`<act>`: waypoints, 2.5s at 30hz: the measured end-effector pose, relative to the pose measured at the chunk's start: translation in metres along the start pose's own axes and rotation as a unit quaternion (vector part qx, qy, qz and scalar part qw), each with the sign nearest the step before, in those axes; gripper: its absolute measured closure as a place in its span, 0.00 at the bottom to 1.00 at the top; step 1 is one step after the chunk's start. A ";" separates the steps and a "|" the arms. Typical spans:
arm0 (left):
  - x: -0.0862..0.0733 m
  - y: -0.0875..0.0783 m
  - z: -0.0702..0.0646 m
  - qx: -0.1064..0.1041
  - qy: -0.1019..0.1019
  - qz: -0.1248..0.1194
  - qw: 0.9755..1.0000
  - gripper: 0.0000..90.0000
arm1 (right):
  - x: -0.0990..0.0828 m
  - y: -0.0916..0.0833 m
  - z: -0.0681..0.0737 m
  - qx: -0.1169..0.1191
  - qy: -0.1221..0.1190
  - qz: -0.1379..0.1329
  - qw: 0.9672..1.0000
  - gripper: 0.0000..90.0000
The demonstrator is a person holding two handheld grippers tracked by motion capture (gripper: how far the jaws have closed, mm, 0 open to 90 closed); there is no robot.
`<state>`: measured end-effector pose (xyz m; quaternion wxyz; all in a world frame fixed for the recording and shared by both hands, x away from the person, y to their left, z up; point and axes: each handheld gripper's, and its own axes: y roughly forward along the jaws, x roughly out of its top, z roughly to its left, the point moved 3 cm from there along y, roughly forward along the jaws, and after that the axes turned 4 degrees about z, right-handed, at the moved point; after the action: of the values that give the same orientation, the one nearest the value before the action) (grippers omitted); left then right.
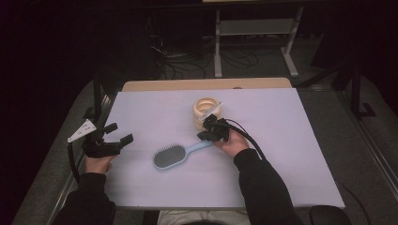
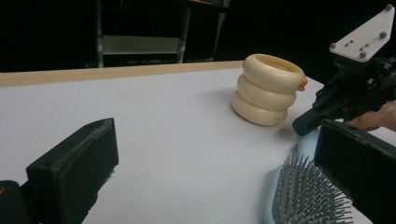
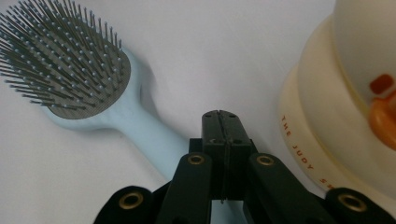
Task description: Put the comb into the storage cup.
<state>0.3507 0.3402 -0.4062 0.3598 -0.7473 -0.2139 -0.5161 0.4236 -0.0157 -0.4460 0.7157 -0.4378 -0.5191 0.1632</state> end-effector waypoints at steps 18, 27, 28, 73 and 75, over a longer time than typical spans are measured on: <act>-0.001 0.001 0.000 0.000 -0.002 0.003 1.000 0.00 | -0.005 0.011 0.003 -0.006 -0.003 0.018 1.000 0.99; -0.001 0.000 0.000 0.000 -0.002 0.003 1.000 0.00 | -0.011 0.007 0.006 -0.007 -0.008 0.017 1.000 0.99; -0.001 0.000 0.000 0.000 -0.002 0.003 1.000 0.00 | -0.011 0.007 0.007 -0.007 -0.006 0.016 1.000 0.99; -0.001 0.000 0.000 0.000 -0.003 0.003 1.000 0.00 | -0.043 -0.009 0.032 0.005 -0.008 0.000 1.000 0.98; -0.001 0.000 0.000 0.000 -0.003 0.003 1.000 0.00 | -0.044 -0.010 0.034 0.006 -0.008 0.000 1.000 0.98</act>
<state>0.3505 0.3407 -0.4068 0.3609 -0.7495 -0.2130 -0.5124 0.3736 -0.0359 -0.4620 0.7139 -0.4321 -0.5242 0.1697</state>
